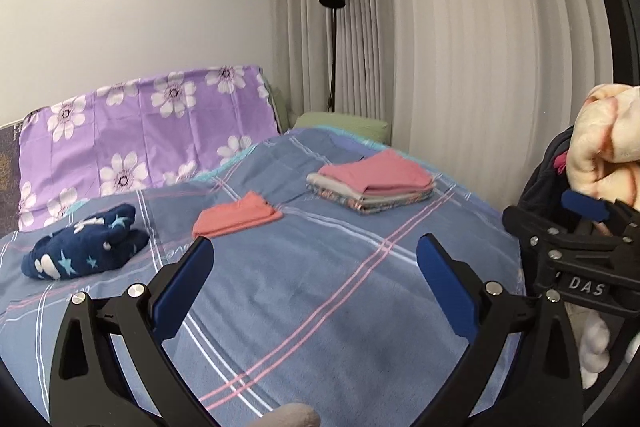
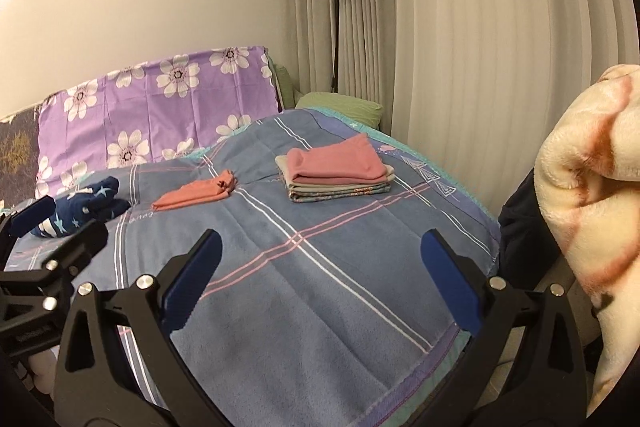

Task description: Fold small clothes

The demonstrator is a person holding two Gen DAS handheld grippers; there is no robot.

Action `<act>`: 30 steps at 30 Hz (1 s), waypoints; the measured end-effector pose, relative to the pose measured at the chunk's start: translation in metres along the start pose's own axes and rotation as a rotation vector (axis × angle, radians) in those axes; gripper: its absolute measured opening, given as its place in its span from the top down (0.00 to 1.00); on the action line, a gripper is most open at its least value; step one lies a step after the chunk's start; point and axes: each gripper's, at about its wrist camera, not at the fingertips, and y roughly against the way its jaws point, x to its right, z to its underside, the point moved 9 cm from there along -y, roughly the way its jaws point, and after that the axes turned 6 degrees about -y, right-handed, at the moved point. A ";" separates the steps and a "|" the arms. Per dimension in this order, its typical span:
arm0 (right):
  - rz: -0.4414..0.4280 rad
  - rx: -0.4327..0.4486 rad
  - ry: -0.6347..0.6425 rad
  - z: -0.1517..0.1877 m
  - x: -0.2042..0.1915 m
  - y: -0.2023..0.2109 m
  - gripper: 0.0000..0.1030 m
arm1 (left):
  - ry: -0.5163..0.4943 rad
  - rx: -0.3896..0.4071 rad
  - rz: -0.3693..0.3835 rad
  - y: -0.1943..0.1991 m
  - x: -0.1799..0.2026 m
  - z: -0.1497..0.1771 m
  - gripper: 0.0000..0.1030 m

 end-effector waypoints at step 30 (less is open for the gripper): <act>0.001 -0.047 -0.012 0.013 -0.006 -0.003 0.02 | -0.014 -0.031 0.019 0.002 0.003 0.009 0.01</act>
